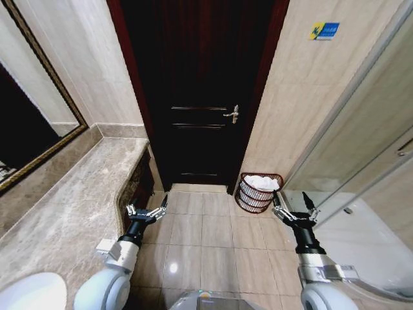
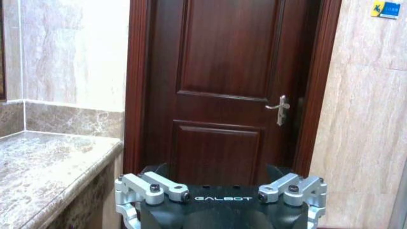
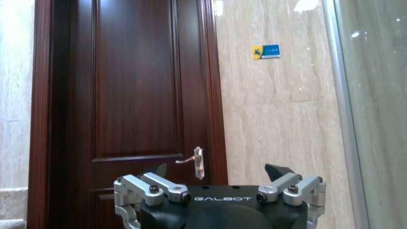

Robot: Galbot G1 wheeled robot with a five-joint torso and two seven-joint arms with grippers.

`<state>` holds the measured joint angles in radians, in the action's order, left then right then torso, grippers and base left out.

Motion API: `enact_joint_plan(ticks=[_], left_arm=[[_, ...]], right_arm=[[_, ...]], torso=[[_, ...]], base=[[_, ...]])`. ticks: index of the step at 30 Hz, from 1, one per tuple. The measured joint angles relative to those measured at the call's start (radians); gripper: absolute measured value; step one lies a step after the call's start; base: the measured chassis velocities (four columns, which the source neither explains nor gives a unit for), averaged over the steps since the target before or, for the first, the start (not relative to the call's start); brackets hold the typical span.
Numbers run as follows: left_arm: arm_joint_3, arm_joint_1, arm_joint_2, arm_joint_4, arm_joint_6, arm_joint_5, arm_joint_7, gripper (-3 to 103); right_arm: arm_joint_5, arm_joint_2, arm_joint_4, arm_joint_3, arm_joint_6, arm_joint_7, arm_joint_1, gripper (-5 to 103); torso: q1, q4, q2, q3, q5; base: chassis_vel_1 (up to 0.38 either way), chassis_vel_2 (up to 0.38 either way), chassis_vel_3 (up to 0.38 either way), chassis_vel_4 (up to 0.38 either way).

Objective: Discard the used towel into the hamper.

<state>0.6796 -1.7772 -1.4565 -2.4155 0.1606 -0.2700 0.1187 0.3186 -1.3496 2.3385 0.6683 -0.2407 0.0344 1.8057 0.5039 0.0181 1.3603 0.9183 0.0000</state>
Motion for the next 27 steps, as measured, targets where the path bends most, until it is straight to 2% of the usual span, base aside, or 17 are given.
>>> enact_joint_plan(ticks=[27], left_arm=[[0.000, 0.000, 0.000, 0.000, 0.000, 0.000, 0.000, 100]], right_arm=[[0.000, 0.000, 0.000, 0.000, 0.000, 0.000, 0.000, 100]], torso=[[0.000, 0.0000, 0.000, 0.000, 0.0000]], base=[[0.000, 0.000, 0.000, 0.000]])
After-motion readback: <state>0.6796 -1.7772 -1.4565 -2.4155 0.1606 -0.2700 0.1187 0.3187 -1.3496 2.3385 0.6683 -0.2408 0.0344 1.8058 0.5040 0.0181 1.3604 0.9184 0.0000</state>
